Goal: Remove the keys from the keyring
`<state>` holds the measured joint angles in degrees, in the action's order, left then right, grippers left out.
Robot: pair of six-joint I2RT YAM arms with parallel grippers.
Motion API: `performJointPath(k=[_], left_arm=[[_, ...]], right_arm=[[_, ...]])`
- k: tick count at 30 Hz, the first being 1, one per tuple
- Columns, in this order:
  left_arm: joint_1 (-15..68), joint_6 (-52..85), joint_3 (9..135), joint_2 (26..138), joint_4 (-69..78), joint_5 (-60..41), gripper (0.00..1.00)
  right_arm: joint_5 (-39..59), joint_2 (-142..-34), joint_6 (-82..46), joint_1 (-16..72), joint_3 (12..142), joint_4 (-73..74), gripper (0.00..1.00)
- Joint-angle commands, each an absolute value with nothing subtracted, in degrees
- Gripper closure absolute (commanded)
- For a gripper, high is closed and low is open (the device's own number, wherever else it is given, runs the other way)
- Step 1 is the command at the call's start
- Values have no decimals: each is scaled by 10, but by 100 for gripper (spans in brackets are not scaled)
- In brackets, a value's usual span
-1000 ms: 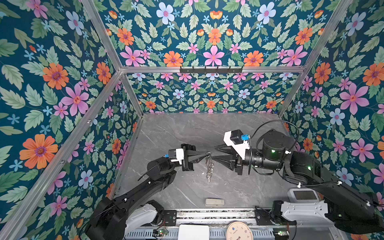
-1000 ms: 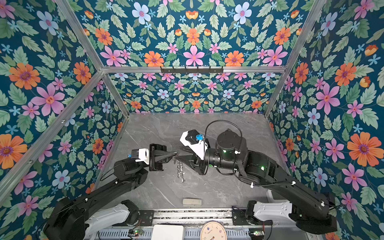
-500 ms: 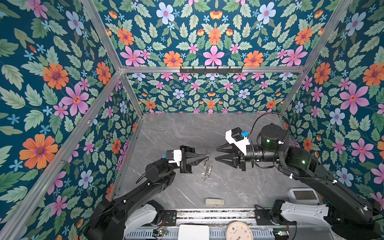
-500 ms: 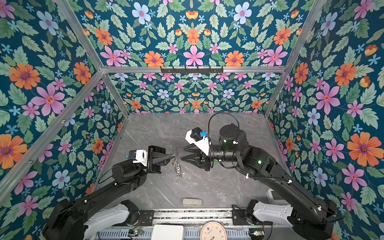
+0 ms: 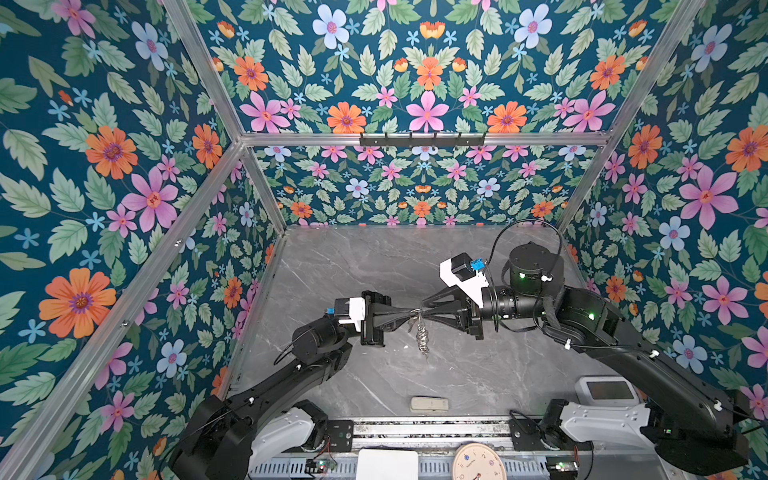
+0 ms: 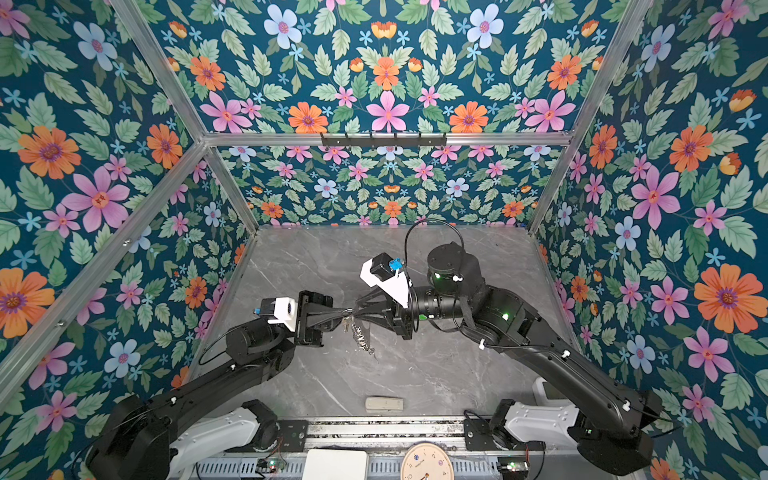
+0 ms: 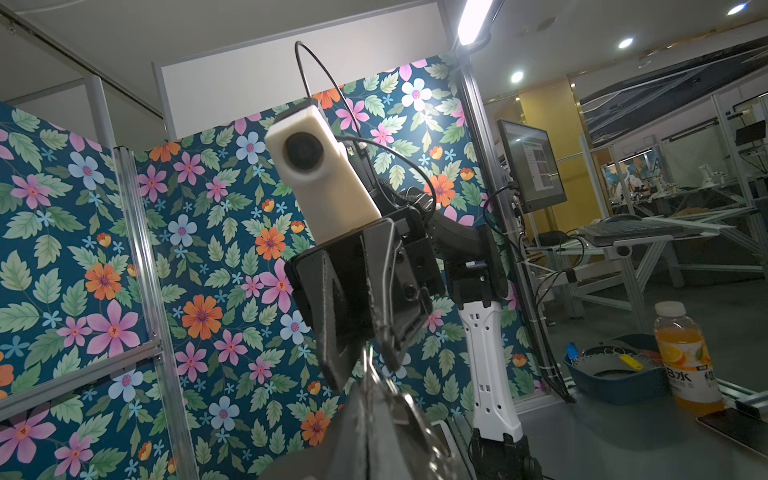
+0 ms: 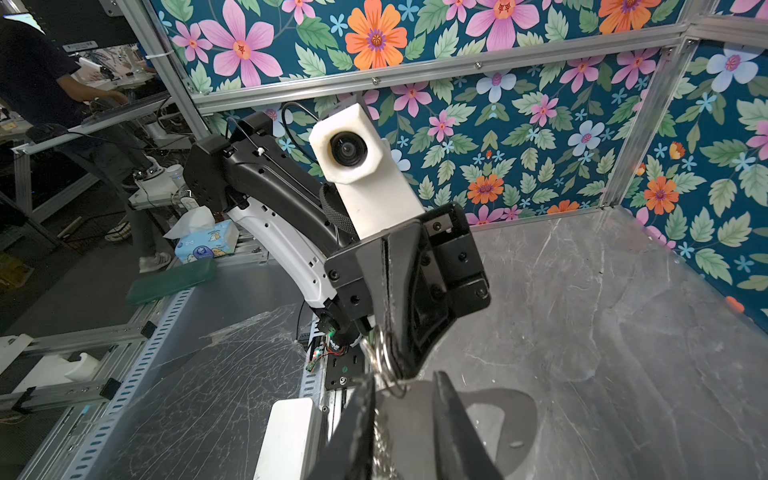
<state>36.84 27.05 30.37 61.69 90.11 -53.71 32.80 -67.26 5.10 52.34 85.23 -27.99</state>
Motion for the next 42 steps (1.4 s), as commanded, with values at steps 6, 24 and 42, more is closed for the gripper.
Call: performJointPath(k=[6,24,42], left_arm=[[368,283,309,620,927,-537,100],[368,288,301,612,929,-531,100],[368,254,297,536,735,-462,71]], right_arm=[[331,-678,57,524,856,-261,79],[322,-682,49,523,852,-249,100],[231,-614,23,524,783,-231,100]])
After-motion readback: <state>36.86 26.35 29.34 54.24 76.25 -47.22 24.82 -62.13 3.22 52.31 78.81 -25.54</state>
